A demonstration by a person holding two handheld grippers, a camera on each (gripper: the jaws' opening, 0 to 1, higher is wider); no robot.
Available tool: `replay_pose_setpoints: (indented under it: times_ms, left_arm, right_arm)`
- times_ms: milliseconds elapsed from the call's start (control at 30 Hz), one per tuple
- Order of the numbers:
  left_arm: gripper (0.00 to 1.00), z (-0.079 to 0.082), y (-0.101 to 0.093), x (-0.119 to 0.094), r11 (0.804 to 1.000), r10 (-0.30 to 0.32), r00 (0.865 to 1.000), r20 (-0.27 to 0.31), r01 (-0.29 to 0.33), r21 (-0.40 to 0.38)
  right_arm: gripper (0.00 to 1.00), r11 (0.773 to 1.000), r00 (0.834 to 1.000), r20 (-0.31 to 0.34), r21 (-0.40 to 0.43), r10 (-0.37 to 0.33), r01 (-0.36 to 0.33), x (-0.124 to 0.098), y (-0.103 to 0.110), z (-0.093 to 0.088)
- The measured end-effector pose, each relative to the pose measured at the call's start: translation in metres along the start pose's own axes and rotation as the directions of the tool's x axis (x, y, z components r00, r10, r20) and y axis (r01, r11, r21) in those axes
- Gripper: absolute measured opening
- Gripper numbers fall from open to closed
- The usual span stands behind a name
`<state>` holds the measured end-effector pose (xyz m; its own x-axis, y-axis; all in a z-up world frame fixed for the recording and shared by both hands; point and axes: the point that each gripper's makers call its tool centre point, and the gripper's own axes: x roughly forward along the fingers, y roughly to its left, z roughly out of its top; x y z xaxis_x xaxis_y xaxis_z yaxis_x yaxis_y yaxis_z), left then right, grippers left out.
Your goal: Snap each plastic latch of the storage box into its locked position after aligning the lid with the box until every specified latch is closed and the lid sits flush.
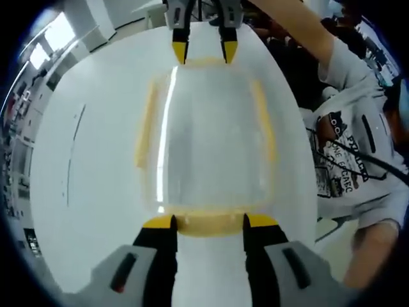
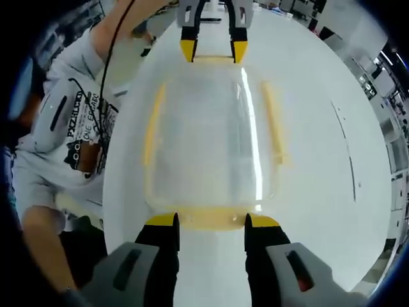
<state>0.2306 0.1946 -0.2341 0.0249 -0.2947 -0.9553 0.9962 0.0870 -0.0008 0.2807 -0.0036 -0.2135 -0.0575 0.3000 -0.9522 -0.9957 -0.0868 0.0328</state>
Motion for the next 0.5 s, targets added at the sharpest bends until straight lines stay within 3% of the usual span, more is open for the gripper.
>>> replay_pose_setpoints:
  times_ms: [100, 133, 167, 233, 500]
  left_arm:
    - [0.40, -0.004, -0.001, -0.003, 1.000, 0.001, 1.000, -0.002, -0.001, -0.005]
    - [0.40, -0.005, -0.001, -0.003, 1.000, 0.002, 1.000, -0.004, -0.002, -0.006]
    - [0.40, -0.008, 0.001, -0.005, 1.000, 0.004, 1.000, -0.007, -0.004, -0.009]
    - [0.40, -0.011, 0.001, -0.006, 1.000, 0.008, 1.000, -0.013, -0.009, -0.010]
    - [0.40, -0.024, -0.002, -0.007, 1.000, 0.015, 0.999, -0.033, -0.016, -0.026]
  right_arm:
    - [0.39, 1.000, 1.000, 0.000, -0.003, 0.006, -0.006, -0.007, -0.014, 0.003]
    - [0.39, 0.999, 0.999, -0.012, -0.018, -0.048, 0.047, -0.004, -0.012, 0.006]
    - [0.39, 0.999, 0.999, -0.008, -0.016, -0.037, 0.037, 0.002, 0.004, 0.012]
    - [0.39, 0.999, 0.999, -0.007, -0.022, -0.043, 0.043, 0.007, 0.013, 0.017]
    - [0.39, 0.999, 0.999, 0.009, -0.028, -0.032, 0.033, 0.015, 0.024, 0.032]
